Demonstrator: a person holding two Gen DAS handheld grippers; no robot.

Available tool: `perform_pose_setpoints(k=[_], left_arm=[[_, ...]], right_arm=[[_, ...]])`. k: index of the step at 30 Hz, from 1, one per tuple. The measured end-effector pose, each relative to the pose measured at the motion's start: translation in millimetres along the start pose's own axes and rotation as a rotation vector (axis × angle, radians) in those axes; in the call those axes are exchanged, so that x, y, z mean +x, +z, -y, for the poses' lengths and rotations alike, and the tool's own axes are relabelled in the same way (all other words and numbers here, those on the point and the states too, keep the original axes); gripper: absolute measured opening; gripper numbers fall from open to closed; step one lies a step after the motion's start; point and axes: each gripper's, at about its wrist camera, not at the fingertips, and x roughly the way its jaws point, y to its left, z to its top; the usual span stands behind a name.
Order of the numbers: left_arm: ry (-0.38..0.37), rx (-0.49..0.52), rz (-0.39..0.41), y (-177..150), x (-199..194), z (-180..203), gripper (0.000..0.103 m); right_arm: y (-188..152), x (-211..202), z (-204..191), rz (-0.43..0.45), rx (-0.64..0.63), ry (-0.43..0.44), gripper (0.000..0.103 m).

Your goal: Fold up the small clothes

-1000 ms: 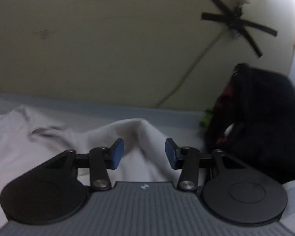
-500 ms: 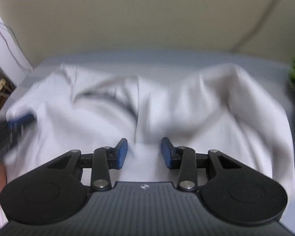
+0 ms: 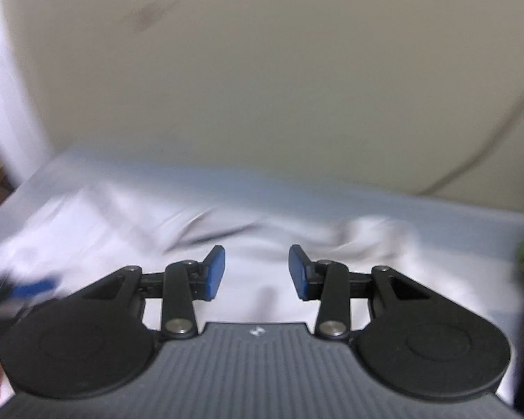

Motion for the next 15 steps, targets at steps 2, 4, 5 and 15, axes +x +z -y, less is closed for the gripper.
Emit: perform_pose_setpoints(k=[2,4,5,15], left_arm=[[-0.003,-0.004,0.003,0.9,-1.7,-1.2,0.039],[-0.006,-0.011,0.002,0.5,-0.8,-2.7,0.04],[-0.006,-0.013,0.002,1.3,-0.1,-2.2,0.04],[-0.032,-0.021,-0.007,2.0,-4.4,-8.9,0.045]], right_arm=[[0.5,23.3,-16.8,-0.065,-0.005,0.069,0.043],[-0.4,50.1,-40.7,-0.125,0.013,0.13,0.043],[-0.5,61.1,-51.8,-0.147,0.01,0.138,0.044],[64.2,153.9,-84.6,0.049,-0.067,-0.193,0.05]])
